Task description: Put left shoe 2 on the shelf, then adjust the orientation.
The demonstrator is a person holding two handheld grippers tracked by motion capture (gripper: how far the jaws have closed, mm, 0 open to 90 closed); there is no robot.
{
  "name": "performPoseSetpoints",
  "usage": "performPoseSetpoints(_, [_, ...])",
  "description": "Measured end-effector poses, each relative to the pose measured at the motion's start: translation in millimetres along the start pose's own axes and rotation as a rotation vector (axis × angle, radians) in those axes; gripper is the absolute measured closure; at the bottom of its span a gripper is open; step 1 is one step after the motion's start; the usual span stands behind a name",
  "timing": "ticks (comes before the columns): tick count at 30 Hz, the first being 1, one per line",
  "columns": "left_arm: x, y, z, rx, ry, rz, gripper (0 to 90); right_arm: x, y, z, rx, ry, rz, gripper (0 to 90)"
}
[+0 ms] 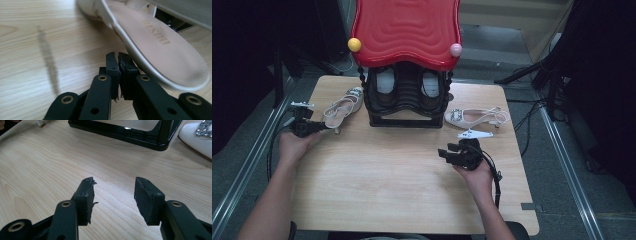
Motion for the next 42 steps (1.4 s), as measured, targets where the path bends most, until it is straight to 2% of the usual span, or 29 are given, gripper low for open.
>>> performPoseSetpoints(5, [3.7, -2.1, -17.2, 0.019, 0.020, 0.002, 86.8, 0.0, 0.0, 0.5, -0.003, -0.001, -0.001, 51.4])
performPoseSetpoints(7, [4.0, -2.9, -21.0, 0.025, 0.014, 0.006, 86.1, 0.0, -0.1, 0.4, -0.002, 0.000, -0.001, 51.4])
performPoseSetpoints(9, [3.9, -4.0, -25.1, 0.005, 0.029, 0.012, 85.0, -0.1, -0.1, 0.4, 0.000, -0.001, -0.002, 51.4])
performPoseSetpoints(11, [3.8, -5.4, -27.2, -0.012, 0.026, 0.019, 82.8, -0.3, -0.1, 0.3, -0.003, 0.001, -0.001, 51.4])
performPoseSetpoints(15, [3.5, -6.4, -21.7, -0.024, -0.015, 0.025, 69.8, -0.2, -0.2, 0.3, -0.004, 0.001, -0.001, 51.4])
performPoseSetpoints(18, [1.6, -6.6, -15.9, -0.024, -0.029, 0.033, 57.6, -0.2, -0.3, 0.1, -0.003, 0.001, -0.001, 51.4])
performPoseSetpoints(21, [-1.4, -8.5, -10.6, -0.033, -0.038, 0.023, 50.1, -0.3, -0.4, 0.0, -0.002, 0.002, -0.002, 51.4])
performPoseSetpoints(25, [-5.4, -11.1, -7.6, -0.037, -0.040, 0.015, 46.5, 0.0, -0.6, 0.3, -0.005, 0.002, -0.002, 51.4])
performPoseSetpoints(29, [-10.9, -16.4, -6.0, -0.059, -0.025, -0.014, 44.2, 0.3, -0.4, 0.0, -0.002, 0.003, -0.001, 51.5])
performPoseSetpoints(31, [-13.0, -18.3, -6.1, -0.055, -0.028, -0.023, 43.7, 0.1, -0.4, -0.5, -0.003, 0.004, -0.001, 51.5])
performPoseSetpoints(36, [-16.9, -22.0, -6.3, -0.068, -0.034, -0.007, 42.9, -0.3, -0.5, -0.8, -0.002, 0.005, -0.001, 51.4])
performPoseSetpoints(42, [-21.4, -29.7, -4.6, -0.070, -0.044, -0.026, 43.0, 0.3, -0.7, -1.2, -0.004, 0.007, -0.001, 51.4])
Point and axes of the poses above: each handheld gripper's, and its own axes: x roughly forward along the jaws, y roughly out of its underside, z roughly to its left, the point moved 8 cm from there along x, roughly forward along the jaws, and after that the axes turned 12 degrees about -y, right-handed, at the moved point
